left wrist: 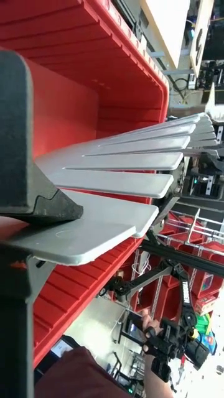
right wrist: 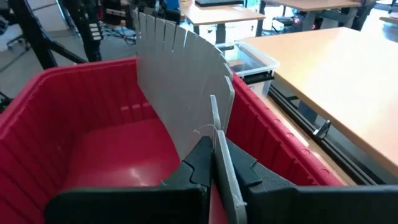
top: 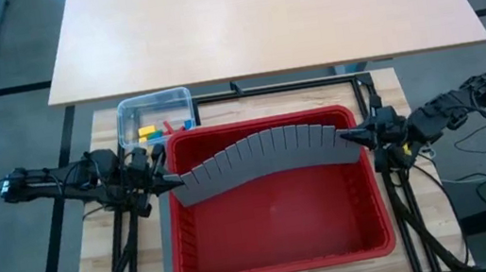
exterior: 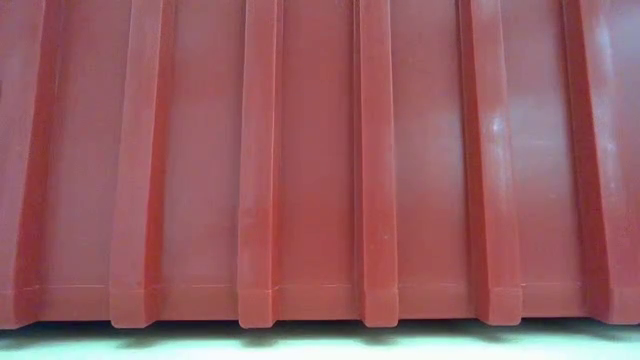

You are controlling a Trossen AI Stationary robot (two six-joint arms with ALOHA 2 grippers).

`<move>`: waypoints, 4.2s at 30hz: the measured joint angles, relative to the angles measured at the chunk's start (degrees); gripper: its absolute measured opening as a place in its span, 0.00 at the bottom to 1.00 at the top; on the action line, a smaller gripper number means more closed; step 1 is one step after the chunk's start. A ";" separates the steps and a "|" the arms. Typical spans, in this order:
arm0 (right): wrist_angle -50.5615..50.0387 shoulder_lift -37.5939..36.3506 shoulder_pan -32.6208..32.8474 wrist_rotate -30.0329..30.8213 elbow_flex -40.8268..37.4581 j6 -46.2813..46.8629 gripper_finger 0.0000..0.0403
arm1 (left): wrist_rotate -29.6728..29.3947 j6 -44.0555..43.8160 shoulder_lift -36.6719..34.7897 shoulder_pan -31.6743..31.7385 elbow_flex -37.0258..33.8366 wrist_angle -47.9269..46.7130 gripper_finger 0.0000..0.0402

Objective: Sort blocks
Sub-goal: Insert the bin divider into the red bin

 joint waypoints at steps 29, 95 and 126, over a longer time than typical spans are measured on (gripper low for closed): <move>1.08 1.29 0.01 -1.60 0.18 0.38 0.00 | -1.49 -0.94 0.02 0.02 -0.07 -0.80 0.00; -3.26 2.48 -0.04 2.54 0.52 1.49 0.00 | -1.53 -2.03 -0.26 0.01 -0.04 -1.39 0.00; -4.73 2.22 -0.02 3.70 1.11 1.98 0.00 | -1.44 -2.12 -0.26 0.00 -0.04 0.18 0.00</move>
